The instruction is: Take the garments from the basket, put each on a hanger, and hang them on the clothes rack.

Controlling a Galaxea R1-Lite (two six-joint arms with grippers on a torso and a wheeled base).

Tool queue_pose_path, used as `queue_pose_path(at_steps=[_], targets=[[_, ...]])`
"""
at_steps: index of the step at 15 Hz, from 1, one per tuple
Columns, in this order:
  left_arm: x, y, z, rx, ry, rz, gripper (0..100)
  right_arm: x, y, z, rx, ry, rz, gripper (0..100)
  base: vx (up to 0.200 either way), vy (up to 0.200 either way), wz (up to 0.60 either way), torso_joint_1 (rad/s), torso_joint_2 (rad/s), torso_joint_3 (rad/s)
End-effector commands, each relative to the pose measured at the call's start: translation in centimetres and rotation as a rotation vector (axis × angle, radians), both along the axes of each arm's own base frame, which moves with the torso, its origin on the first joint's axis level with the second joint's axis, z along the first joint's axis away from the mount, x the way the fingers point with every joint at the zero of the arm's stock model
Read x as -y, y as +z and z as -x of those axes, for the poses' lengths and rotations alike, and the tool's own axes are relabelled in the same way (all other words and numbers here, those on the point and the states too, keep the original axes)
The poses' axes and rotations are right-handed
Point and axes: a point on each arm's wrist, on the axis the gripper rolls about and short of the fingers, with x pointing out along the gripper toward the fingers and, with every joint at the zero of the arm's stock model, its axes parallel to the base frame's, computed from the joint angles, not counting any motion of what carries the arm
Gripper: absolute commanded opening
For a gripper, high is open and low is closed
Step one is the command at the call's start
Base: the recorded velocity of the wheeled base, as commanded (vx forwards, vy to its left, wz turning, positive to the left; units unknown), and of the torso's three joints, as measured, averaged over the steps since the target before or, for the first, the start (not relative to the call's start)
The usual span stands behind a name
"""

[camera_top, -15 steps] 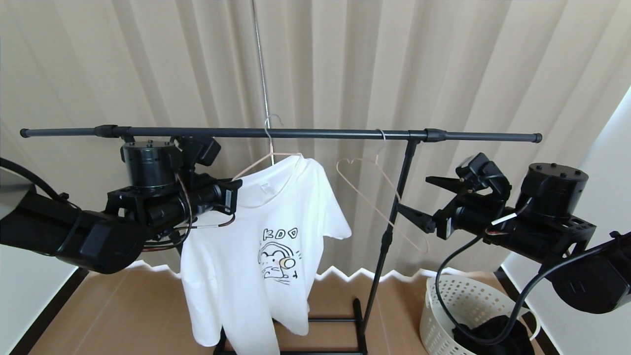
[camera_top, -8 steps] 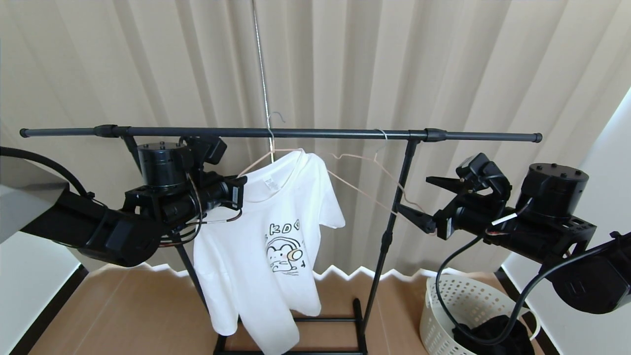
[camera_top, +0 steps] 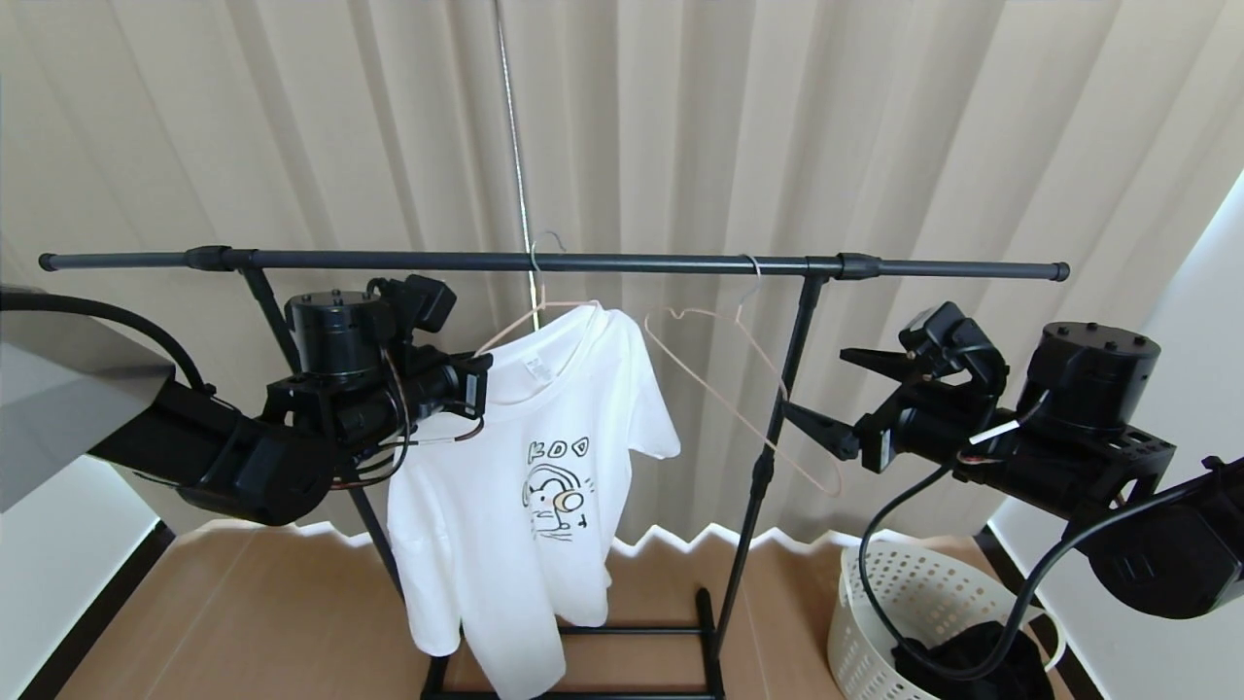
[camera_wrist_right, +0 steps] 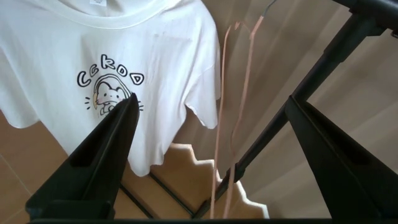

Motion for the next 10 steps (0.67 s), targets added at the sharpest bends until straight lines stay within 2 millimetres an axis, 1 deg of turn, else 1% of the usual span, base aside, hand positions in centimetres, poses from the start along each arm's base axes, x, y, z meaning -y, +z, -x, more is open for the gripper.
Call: queue_pose_path(at_steps=[1, 5, 10], targets=[[0.08, -0.38, -0.25, -0.007, 0.0, -0.002, 0, -0.02, 0.0, 0.0, 0.0, 0.001, 0.0, 100, 0.0, 0.0, 0.0, 0.0, 0.0, 0.0], [0.3, -0.95, -0.9, -0.013, 0.0, -0.004, 0, -0.02, -0.05, -0.02, -0.001, 0.001, 0.0, 100, 0.0, 0.0, 0.0, 0.0, 0.0, 0.0], [0.64, -0.77, -0.75, -0.009, -0.008, -0.002, 0, -0.01, -0.02, 0.02, 0.0, 0.001, 0.0, 100, 0.0, 0.0, 0.0, 0.0, 0.0, 0.0]])
